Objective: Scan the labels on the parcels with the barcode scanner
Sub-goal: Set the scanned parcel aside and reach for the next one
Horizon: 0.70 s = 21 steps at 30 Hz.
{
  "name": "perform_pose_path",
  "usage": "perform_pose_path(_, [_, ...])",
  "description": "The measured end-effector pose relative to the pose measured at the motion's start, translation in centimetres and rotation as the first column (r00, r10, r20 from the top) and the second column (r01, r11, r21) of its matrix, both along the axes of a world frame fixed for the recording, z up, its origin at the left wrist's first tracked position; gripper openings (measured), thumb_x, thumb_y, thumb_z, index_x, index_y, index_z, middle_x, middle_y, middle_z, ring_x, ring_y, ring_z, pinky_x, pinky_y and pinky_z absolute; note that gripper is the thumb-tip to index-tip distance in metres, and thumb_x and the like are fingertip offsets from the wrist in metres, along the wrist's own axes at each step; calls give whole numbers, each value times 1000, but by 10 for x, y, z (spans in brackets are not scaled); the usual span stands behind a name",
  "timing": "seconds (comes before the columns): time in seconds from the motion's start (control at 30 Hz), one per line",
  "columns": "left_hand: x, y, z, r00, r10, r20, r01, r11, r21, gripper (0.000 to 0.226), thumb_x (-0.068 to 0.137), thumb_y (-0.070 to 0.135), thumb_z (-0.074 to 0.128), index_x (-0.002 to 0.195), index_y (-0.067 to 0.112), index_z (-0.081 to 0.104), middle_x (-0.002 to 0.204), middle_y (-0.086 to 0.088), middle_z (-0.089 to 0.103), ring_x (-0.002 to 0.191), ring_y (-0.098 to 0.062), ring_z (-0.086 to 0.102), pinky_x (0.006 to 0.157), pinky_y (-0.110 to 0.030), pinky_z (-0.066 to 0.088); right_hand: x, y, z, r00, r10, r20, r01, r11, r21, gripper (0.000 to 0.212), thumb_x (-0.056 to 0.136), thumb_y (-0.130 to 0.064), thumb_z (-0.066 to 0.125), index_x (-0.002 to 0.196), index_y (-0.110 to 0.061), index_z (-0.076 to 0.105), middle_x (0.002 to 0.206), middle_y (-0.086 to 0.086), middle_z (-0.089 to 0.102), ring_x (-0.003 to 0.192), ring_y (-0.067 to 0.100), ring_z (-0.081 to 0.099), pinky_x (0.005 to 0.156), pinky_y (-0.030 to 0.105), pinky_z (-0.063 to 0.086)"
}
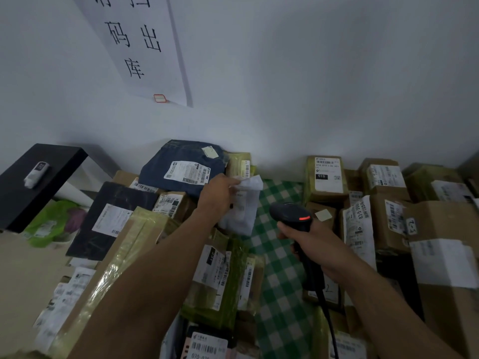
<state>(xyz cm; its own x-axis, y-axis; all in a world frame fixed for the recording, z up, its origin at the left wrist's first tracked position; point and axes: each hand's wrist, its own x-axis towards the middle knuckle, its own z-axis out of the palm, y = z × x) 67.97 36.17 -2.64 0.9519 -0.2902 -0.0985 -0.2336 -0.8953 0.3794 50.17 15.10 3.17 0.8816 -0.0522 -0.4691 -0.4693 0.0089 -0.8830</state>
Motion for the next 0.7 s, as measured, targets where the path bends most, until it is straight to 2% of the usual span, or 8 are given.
perform_pose_path(0.07, [0, -1, 1, 1000, -5, -7, 4, 998, -61, 29, 104, 23, 56, 131, 21, 69, 116, -9, 63, 106, -26, 61, 94, -31, 46, -1, -1, 0, 1000, -2, 2, 2, 1000, -6, 13, 95, -34, 72, 107, -31, 69, 96, 0, 78, 69, 11, 62, 64, 26, 54])
perform_pose_path(0.17, [-3, 3, -8, 991, 66, -116, -73, 996, -56, 27, 101, 25, 62, 124, 18, 74, 118, -9, 72, 105, -26, 68, 94, -37, 55, -2, -4, 0, 1000, 0, 0, 0, 1000, -13, 11, 95, -33, 72, 105, -29, 71, 96, 3, 77, 70, 11, 63, 64, 25, 54])
perform_pose_path(0.27, [-10, 7, -21, 976, 131, -173, -107, 984, 146, 22, 99, 20, 61, 113, 8, 72, 114, -14, 70, 103, -29, 67, 88, -40, 57, -3, -5, 0, 1000, -9, -5, 9, 1000, -21, 12, 94, -33, 73, 103, -24, 73, 96, 7, 77, 70, 13, 62, 64, 26, 53])
perform_pose_path(0.33, [-12, 6, -23, 975, 155, -159, -114, 963, 242, 24, 98, 21, 62, 116, 6, 65, 118, -16, 65, 108, -33, 63, 86, -41, 55, -3, -6, 0, 1000, -8, -4, 8, 999, -32, 9, 95, -33, 72, 101, -27, 73, 96, 4, 78, 71, 14, 62, 64, 26, 53])
perform_pose_path(0.47, [-9, 0, -10, 982, 162, -99, -125, 945, 302, 23, 99, 19, 57, 118, 4, 57, 123, -18, 60, 113, -35, 61, 82, -39, 48, -2, -8, -1, 1000, -8, 5, 8, 999, -39, 10, 95, -33, 72, 104, -28, 72, 94, -1, 78, 70, 13, 63, 63, 27, 53])
perform_pose_path(0.53, [-9, -1, -8, 985, 153, -78, -118, 934, 336, 25, 99, 19, 56, 118, 3, 56, 125, -19, 60, 115, -36, 60, 86, -39, 48, -2, -9, -1, 1000, -16, 3, 16, 999, -34, 13, 95, -33, 72, 107, -28, 71, 95, 0, 79, 71, 14, 63, 66, 29, 53])
perform_pose_path(0.63, [-11, -2, -3, 971, 180, -155, -109, 918, 382, 39, 96, 28, 61, 126, 5, 55, 131, -18, 59, 121, -34, 58, 91, -38, 48, -4, -10, 0, 1000, -20, -3, 20, 999, -34, 13, 95, -32, 72, 107, -28, 70, 97, 2, 78, 72, 15, 63, 65, 29, 53])
perform_pose_path(0.7, [-12, -4, 2, 961, 218, -168, -138, 910, 391, 45, 95, 37, 62, 128, 7, 55, 130, -15, 60, 120, -32, 59, 89, -36, 47, -6, -10, 0, 1000, -18, -6, 18, 999, -34, 12, 95, -31, 72, 106, -26, 71, 98, 4, 78, 71, 15, 62, 64, 29, 52])
